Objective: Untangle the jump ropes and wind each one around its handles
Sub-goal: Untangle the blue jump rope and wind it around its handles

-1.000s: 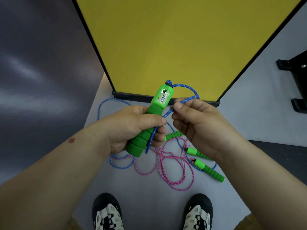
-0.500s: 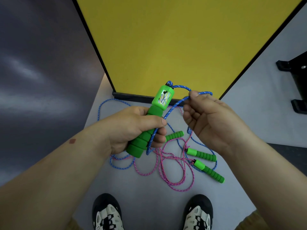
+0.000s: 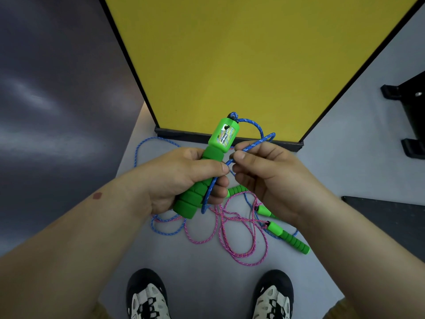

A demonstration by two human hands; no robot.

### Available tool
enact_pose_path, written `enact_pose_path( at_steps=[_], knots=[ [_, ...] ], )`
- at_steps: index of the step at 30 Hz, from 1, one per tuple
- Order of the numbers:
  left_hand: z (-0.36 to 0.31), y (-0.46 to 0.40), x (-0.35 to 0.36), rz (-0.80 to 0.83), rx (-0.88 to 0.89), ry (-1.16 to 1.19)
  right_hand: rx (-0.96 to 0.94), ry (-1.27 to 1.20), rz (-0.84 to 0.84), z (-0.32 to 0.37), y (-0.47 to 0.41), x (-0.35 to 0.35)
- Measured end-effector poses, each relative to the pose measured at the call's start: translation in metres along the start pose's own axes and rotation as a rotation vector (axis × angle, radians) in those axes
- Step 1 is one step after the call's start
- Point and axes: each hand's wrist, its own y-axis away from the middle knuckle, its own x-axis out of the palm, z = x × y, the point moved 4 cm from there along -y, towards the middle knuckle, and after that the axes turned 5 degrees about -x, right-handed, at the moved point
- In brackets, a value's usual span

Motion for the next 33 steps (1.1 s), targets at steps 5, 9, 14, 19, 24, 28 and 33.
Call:
enact_pose_path(
  at_steps=[5, 9, 14, 19, 24, 28, 33],
  knots=[
    [0.000, 0.000, -0.001, -0.004, 0.000, -0.012, -0.053, -0.056, -0.140, 0.010, -0.007, -0.015],
    [0.000, 0.000, 0.000, 0.003, 0.001, -0.020, -0.094, -0.113, -0.237, 0.018, -0.012, -0.031],
    [0.001, -0.001, 0.000, -0.004, 0.003, -0.038, -0.063, -0.145, -0.204, 0.016, -0.011, -0.029],
    [0.001, -0.001, 0.001, -0.008, 0.000, -0.015, -0.014, -0.113, -0.096, 0.007, -0.005, -0.014],
    [-0.001, 0.001, 0.003, 0.002, 0.002, -0.006, 0.017, -0.050, 0.022, -0.006, 0.000, -0.001],
    [-0.001, 0.002, 0.003, 0.000, 0.004, 0.001, -0.005, -0.008, 0.059, -0.005, 0.002, 0.004],
    [0.000, 0.000, 0.001, -0.010, -0.004, -0.003, -0.037, -0.018, -0.068, 0.000, -0.004, -0.007]
  ],
)
